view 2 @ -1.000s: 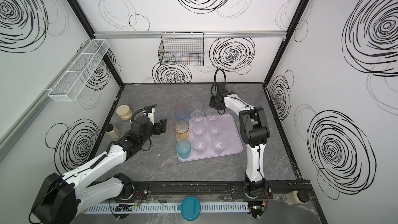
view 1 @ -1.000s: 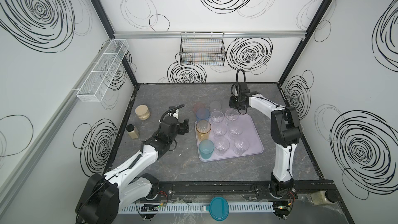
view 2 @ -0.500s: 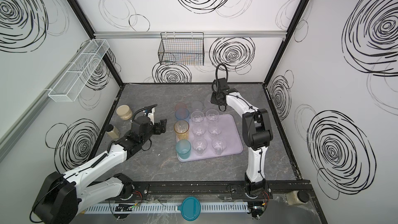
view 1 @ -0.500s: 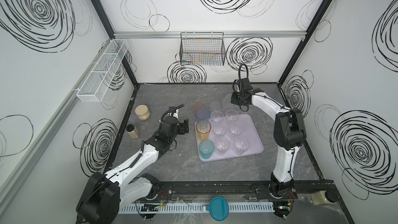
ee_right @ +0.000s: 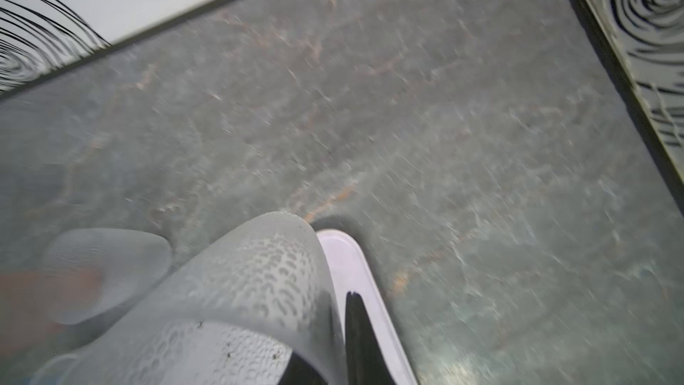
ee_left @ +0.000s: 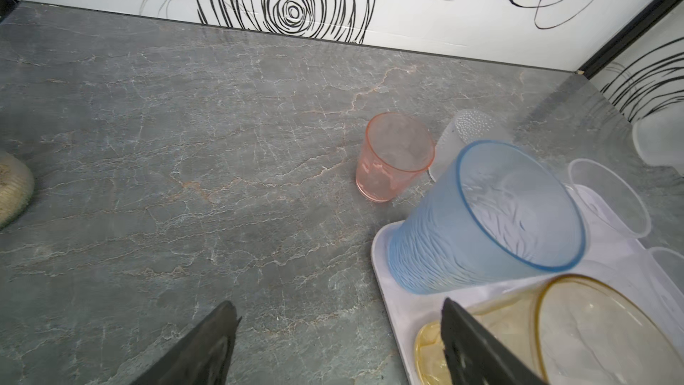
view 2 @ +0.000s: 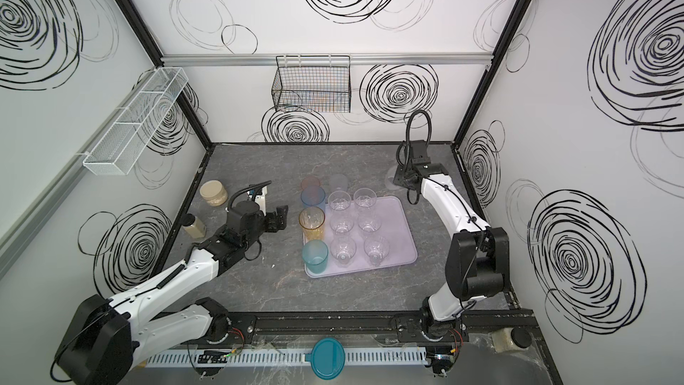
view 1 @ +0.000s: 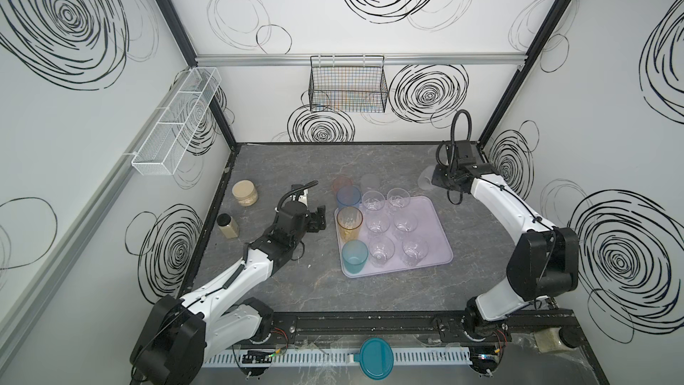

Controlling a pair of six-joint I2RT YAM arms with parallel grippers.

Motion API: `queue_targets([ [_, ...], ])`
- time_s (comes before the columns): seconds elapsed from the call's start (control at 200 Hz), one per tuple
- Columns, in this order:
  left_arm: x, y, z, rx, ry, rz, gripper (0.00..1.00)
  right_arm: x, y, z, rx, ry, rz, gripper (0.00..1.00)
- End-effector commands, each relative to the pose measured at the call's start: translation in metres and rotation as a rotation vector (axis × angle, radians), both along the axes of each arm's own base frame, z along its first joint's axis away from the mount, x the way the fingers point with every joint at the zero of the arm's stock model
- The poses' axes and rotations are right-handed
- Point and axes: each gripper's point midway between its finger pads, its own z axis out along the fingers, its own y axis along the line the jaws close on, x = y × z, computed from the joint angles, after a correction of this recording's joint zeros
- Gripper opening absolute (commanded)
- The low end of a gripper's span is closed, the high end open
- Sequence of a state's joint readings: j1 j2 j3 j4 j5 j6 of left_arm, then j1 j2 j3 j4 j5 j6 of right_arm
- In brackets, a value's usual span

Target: Place the glasses into the tray

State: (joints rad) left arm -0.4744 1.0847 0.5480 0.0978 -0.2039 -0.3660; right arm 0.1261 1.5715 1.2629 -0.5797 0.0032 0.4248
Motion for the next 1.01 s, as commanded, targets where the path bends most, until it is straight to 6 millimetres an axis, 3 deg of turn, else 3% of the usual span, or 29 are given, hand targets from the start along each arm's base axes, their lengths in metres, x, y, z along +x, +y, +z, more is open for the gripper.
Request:
queue_targets([
  [0.0, 0.002, -0.006, 0.012, 0.0, -0.039, -0.007, 0.89, -0.014, -0.002, -0.008, -0.035, 0.032, 0.021, 0.1],
  [0.265, -0.004, -0.001, -0.004, 0.04, -0.014, 0.01, 0.9, -0.012, 0.002, -0.045, -0.031, 0.109, 0.022, 0.1],
  [0.66, -0.004, -0.002, -0.009, 0.04, -0.004, 0.012, 0.9, -0.006, 0.009, -0.065, -0.076, 0.161, 0.021, 0.17],
  [0.84, -0.004, -0.001, -0.008, 0.036, -0.007, 0.013, 0.9, -0.003, 0.012, -0.049, -0.089, 0.138, 0.027, 0.27],
  [1.001, -0.004, -0.001, -0.008, 0.032, -0.01, 0.017, 0.9, 0.003, 0.016, -0.01, -0.118, 0.078, 0.028, 0.36],
])
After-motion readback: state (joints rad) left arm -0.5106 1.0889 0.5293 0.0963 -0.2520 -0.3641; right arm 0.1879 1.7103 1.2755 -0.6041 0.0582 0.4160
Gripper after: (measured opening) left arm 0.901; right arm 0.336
